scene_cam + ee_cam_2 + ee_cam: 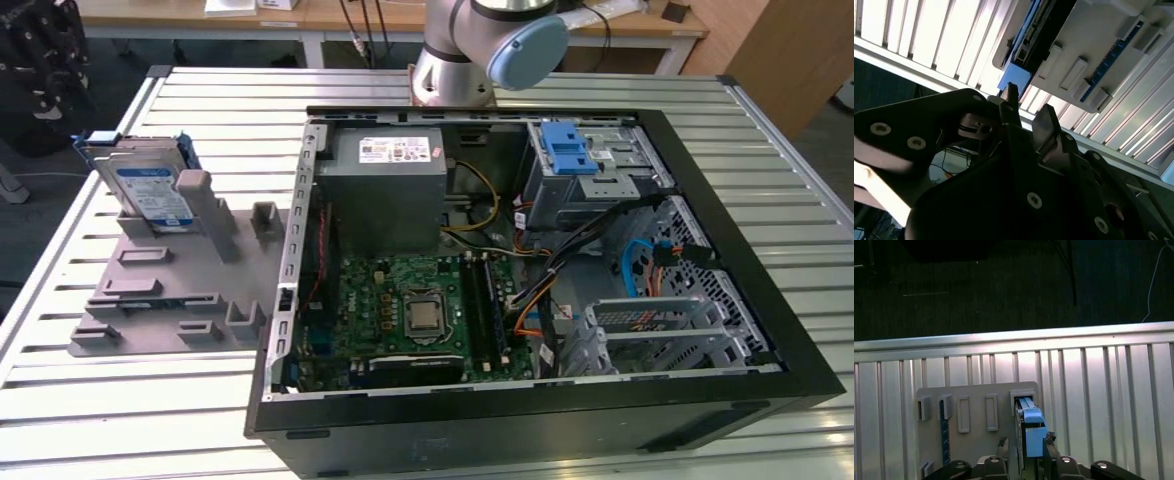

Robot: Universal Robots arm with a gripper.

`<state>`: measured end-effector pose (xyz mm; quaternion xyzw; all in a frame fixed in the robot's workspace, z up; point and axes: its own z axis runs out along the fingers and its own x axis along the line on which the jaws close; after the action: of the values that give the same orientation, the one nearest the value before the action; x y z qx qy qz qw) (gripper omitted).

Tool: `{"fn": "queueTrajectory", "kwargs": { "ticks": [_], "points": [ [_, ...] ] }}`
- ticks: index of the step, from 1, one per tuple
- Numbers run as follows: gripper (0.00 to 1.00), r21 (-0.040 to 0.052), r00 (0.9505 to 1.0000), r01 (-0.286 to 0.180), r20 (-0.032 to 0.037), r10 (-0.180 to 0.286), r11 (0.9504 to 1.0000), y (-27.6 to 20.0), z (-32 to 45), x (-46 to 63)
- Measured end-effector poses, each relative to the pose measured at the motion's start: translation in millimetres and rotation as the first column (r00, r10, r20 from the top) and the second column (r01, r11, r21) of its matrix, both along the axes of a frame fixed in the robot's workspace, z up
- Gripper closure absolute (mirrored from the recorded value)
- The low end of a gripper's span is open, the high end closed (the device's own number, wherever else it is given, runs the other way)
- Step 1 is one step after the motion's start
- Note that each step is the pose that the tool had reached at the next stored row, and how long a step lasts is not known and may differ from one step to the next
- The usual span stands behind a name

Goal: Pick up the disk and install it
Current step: 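Pick up the disk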

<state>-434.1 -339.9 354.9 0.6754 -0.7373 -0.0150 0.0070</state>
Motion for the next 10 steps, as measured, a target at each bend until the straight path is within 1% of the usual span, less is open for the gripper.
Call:
{"fn": "queueTrajectory", "kwargs": {
  "ticks": [2, 3, 4, 5, 6, 10],
  "points": [
    [0.53, 0.0, 0.9998, 0.02, 0.0001, -0.02, 0.9998, 0.1, -1.8, 0.8],
    [0.53, 0.0, 0.9996, 0.027, 0.0001, -0.027, 0.9996, 0.2, -2.5, 1.6],
    [0.47, 0.0, 0.9995, 0.032, 0.0001, -0.032, 0.9995, 0.4, -3.2, 2.8],
    [0.47, 0.0, 0.9994, 0.034, 0.0001, -0.034, 0.9994, 0.8, -4.1, 3.8],
    [0.41, 0.0001, 0.9994, 0.034, 0.0002, -0.034, 0.9994, 1.0, -5.2, 4.5],
    [0.41, 0.0001, 0.9994, 0.034, -0.0002, -0.034, 0.9994, 0.9, -8.2, 5.7]
  ]
}}
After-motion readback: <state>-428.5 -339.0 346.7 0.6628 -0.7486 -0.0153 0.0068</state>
